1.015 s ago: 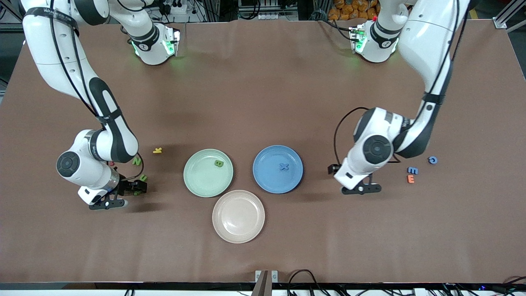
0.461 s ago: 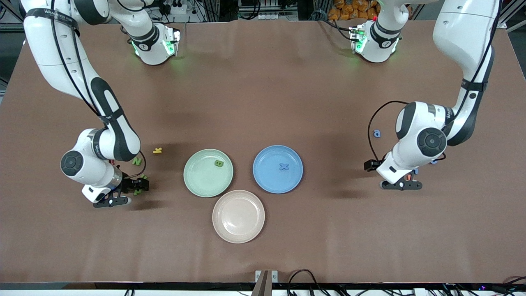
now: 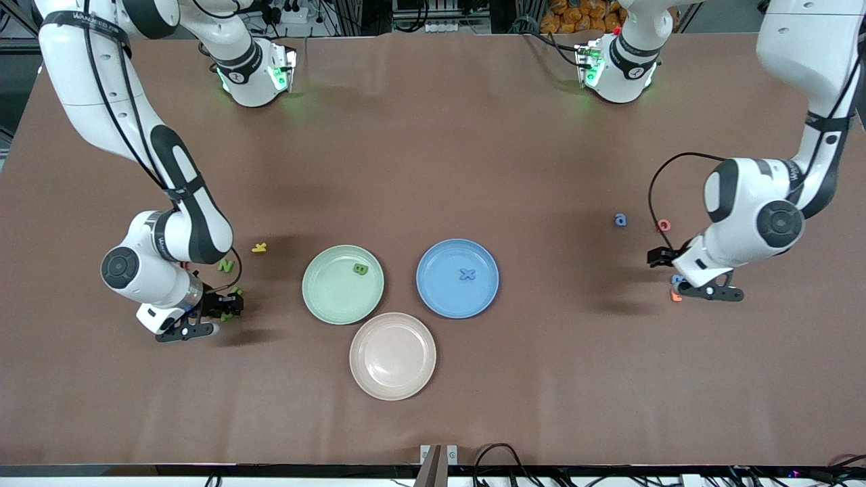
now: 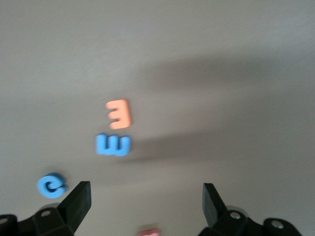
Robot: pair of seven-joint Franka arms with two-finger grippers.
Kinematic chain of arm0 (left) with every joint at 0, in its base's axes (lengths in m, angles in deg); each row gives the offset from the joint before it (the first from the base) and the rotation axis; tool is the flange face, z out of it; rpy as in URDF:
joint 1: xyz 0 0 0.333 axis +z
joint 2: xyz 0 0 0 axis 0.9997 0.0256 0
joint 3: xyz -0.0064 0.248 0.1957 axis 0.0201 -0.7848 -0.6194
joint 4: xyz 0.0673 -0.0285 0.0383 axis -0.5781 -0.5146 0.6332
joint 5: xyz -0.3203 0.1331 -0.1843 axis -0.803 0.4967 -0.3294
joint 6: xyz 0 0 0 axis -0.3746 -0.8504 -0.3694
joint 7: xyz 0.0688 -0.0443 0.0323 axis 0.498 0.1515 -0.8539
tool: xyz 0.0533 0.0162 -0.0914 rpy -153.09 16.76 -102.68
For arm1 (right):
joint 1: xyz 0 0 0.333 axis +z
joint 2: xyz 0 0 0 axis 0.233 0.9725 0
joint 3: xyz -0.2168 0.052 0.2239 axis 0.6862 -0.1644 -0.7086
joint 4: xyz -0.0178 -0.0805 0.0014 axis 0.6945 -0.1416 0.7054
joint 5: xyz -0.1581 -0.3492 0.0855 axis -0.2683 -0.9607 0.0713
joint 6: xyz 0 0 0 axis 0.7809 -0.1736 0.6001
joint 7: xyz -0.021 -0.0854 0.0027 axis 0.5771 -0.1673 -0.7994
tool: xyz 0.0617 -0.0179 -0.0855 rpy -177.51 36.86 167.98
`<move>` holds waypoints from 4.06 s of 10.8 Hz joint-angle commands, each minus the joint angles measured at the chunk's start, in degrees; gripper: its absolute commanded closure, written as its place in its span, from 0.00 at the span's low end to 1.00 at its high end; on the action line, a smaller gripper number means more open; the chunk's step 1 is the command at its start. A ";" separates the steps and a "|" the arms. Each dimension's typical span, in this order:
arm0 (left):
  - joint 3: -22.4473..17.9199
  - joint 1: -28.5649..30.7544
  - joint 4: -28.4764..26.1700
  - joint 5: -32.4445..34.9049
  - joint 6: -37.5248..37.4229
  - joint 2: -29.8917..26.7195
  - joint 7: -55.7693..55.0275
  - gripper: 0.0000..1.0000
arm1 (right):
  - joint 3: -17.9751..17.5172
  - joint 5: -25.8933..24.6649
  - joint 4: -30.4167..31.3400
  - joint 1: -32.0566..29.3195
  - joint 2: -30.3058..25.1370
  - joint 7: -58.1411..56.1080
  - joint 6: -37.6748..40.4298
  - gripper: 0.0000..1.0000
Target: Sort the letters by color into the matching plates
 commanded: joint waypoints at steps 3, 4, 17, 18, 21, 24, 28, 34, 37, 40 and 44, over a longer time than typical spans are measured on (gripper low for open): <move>-1.16 3.01 -3.61 1.24 0.87 -1.24 5.23 0.00 | -0.37 -0.59 1.62 -0.60 -0.75 -2.40 -0.87 0.62; -3.87 2.93 -3.61 1.24 0.87 -0.80 5.14 0.00 | -0.37 -0.59 1.62 -0.68 -0.75 -2.41 -0.87 0.64; -7.77 8.81 -7.83 3.27 18.36 3.85 4.53 0.00 | -0.28 0.03 1.00 -0.25 -3.47 -3.55 0.80 0.73; -7.77 8.81 -7.75 3.18 18.53 4.12 4.18 0.00 | -0.37 0.03 1.09 -0.07 -4.52 -3.37 2.89 0.73; -7.68 8.20 -7.48 2.03 19.06 5.17 0.76 0.00 | -0.37 0.20 1.00 1.42 -6.98 -2.15 7.21 0.73; -7.59 8.20 -7.04 2.12 19.06 5.62 0.04 0.00 | -0.37 0.21 1.00 2.65 -7.52 1.45 7.48 0.73; -7.42 8.20 -6.43 2.21 19.06 5.97 0.22 1.00 | -0.46 1.25 0.91 5.63 -7.52 9.61 7.48 0.73; -6.98 7.14 -5.55 2.21 18.97 5.35 0.13 1.00 | -0.46 1.61 0.91 14.51 -7.43 29.12 8.01 0.73; -5.14 7.14 -5.11 2.12 18.62 4.30 -0.66 1.00 | -0.46 1.61 0.39 19.87 -7.26 37.82 8.89 0.73; -3.73 4.70 -1.61 2.03 13.64 3.77 -3.28 1.00 | -0.46 1.61 -0.05 23.13 -6.82 41.62 8.89 0.68; -3.64 -2.33 2.36 1.95 6.15 2.37 -13.03 1.00 | -0.20 1.09 -0.05 22.87 -6.64 39.01 8.89 0.00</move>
